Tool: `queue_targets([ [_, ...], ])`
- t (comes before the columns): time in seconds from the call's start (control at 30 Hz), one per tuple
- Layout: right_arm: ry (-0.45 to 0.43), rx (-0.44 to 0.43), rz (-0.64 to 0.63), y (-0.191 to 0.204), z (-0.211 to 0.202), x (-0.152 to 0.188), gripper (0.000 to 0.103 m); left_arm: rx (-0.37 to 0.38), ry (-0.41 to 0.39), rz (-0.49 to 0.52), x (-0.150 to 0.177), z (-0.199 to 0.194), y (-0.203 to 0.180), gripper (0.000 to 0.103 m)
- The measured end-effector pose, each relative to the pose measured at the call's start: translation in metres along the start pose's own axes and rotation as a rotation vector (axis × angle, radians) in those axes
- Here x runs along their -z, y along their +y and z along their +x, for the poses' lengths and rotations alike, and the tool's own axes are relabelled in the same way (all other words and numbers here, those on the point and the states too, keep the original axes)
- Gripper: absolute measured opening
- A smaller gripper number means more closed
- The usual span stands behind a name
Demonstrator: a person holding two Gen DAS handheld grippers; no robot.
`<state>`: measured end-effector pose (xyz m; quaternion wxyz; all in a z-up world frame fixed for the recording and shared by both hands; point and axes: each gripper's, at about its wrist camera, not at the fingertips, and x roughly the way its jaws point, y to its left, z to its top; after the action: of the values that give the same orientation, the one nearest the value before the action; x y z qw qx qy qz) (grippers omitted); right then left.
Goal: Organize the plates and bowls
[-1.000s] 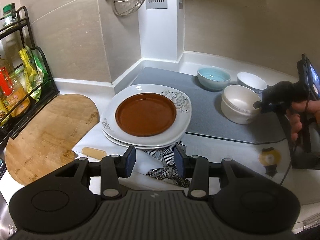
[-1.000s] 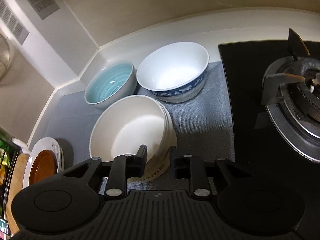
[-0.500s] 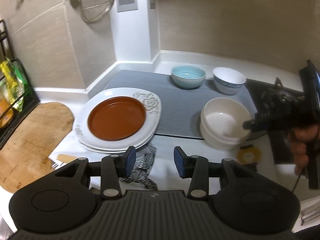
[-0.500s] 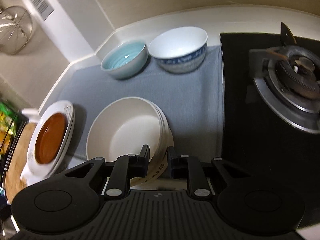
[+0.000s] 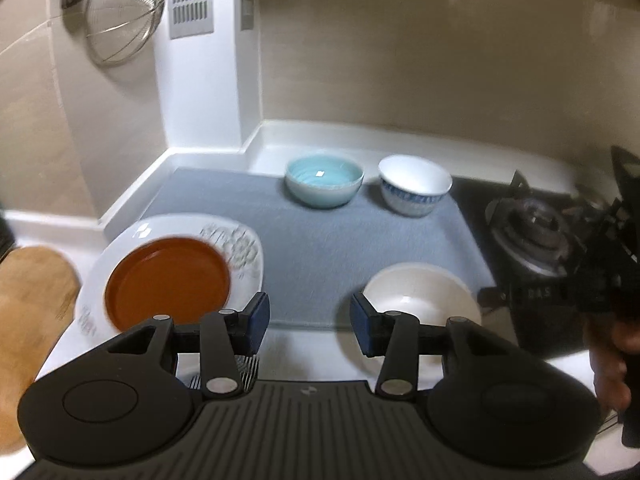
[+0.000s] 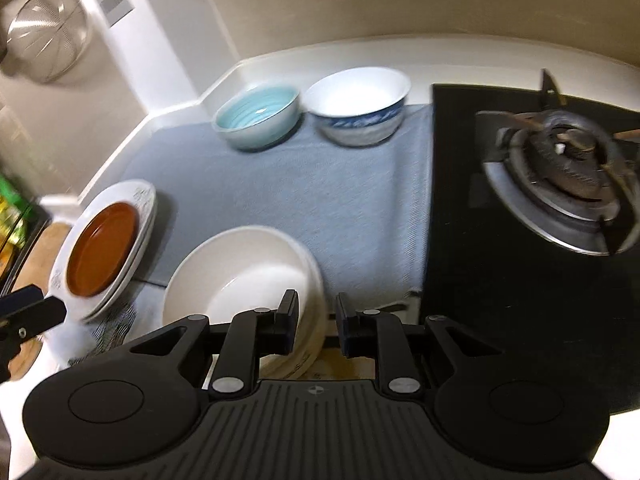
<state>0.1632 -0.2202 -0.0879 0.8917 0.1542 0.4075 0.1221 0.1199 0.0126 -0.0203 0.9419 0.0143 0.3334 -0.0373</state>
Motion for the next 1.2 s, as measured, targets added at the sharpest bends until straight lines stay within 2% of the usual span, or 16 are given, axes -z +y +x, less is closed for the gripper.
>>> queue_targets([
  [0.3, -0.066, 0.067, 0.014, 0.009, -0.012, -0.017, 0.022, 0.103, -0.003, -0.025, -0.024, 0.037, 0.026, 0.048],
  [0.33, -0.07, 0.072, 0.021, 0.012, -0.013, -0.019, 0.022, 0.119, 0.003, -0.031, -0.026, 0.042, 0.029, 0.045],
  [0.4, -0.075, 0.082, 0.028, 0.017, -0.014, -0.021, 0.022, 0.163, 0.016, -0.041, -0.029, 0.051, 0.035, 0.015],
  [0.5, -0.073, 0.1, 0.027, 0.027, -0.014, -0.025, 0.022, 0.208, 0.009, -0.033, -0.036, 0.062, 0.04, 0.009],
  [0.67, -0.106, 0.145, 0.017, 0.038, -0.023, -0.031, 0.022, 0.244, 0.002, -0.076, -0.056, 0.09, 0.053, 0.009],
  [0.87, -0.116, 0.218, 0.044, 0.044, -0.036, -0.028, 0.022, 0.257, 0.025, -0.175, -0.09, 0.151, 0.067, 0.012],
  [0.93, -0.112, 0.246, 0.052, 0.046, -0.042, -0.024, 0.022, 0.255, 0.042, -0.229, -0.1, 0.176, 0.072, 0.019],
  [1.0, -0.113, 0.272, 0.061, 0.048, -0.051, -0.021, 0.022, 0.231, 0.06, -0.263, -0.111, 0.199, 0.076, 0.034],
  [1.2, -0.162, 0.35, 0.081, 0.053, -0.079, -0.012, 0.022, 0.18, 0.107, -0.318, -0.135, 0.258, 0.08, 0.036],
])
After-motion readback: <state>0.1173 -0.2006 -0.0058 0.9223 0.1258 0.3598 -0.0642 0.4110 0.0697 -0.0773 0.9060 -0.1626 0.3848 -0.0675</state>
